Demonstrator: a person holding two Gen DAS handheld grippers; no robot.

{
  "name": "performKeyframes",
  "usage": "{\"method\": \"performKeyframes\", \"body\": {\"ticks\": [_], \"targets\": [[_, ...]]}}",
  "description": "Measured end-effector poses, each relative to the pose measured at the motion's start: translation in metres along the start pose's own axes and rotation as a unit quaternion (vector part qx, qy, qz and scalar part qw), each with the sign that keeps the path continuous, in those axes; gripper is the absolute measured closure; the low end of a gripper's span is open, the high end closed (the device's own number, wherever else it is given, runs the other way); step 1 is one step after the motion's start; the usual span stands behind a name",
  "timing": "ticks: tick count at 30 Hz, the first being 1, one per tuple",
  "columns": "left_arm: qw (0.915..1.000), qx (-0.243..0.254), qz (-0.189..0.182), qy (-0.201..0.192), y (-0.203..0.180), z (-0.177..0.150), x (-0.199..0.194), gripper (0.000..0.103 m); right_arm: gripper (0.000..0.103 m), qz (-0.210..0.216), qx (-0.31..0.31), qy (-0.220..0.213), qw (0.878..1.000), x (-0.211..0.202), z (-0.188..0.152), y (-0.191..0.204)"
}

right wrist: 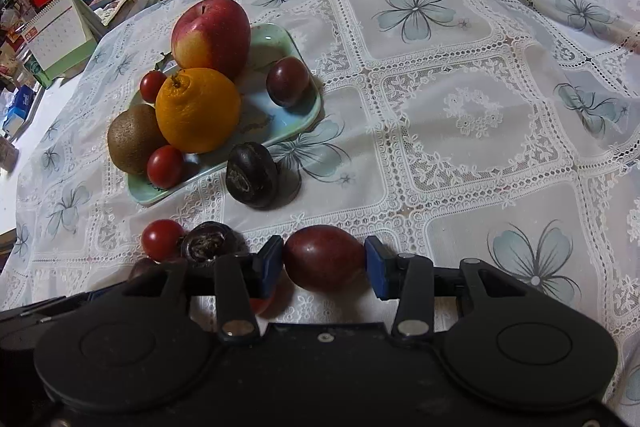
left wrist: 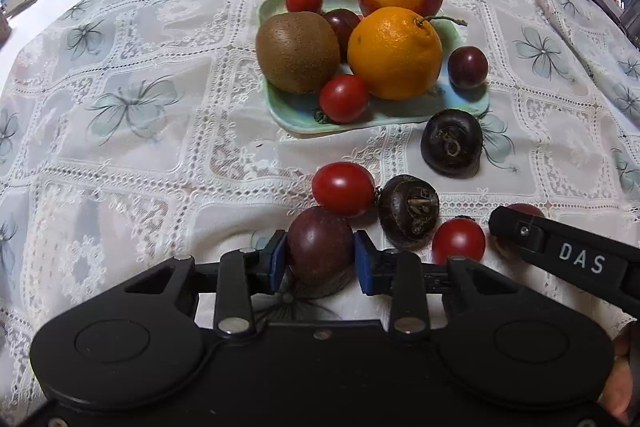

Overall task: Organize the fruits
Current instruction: 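Carry both held plums toward the gold tray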

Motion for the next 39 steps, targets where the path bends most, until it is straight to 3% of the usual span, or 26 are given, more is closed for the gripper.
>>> {"method": "performKeyframes", "body": {"ticks": [14,24,32,39], "targets": [[0.9989,0.042,-0.011,-0.016,0.005,-0.04,-0.08,0.06,0.059,0.022,-0.004,-0.016,1.0,-0.061,-0.028,-0.009],[0.9959,0.086,-0.028,0.007,0.012,-0.11,-0.122,0.06,0.059,0.07,-0.054,-0.007,0.996,-0.122,-0.096,-0.007],[0.9957,0.087,-0.014,0.029,0.026,-0.159,-0.124,0.06,0.058,0.079,-0.086,0.053,0.992,-0.128,-0.157,-0.011],[0.9961,0.077,-0.006,0.043,0.035,-0.182,-0.115,0.06,0.058,0.065,-0.107,0.093,0.988,-0.117,-0.187,-0.001]]}}
Point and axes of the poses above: each gripper's, at about its wrist camera, not at the fingertips, and x roughly the way its jaws point, y to its left, z to its top, the point moved 2 cm from there along x, roughly the way its jaws point, and after that the axes turned 1 degree about x, right-handed, at the moved point
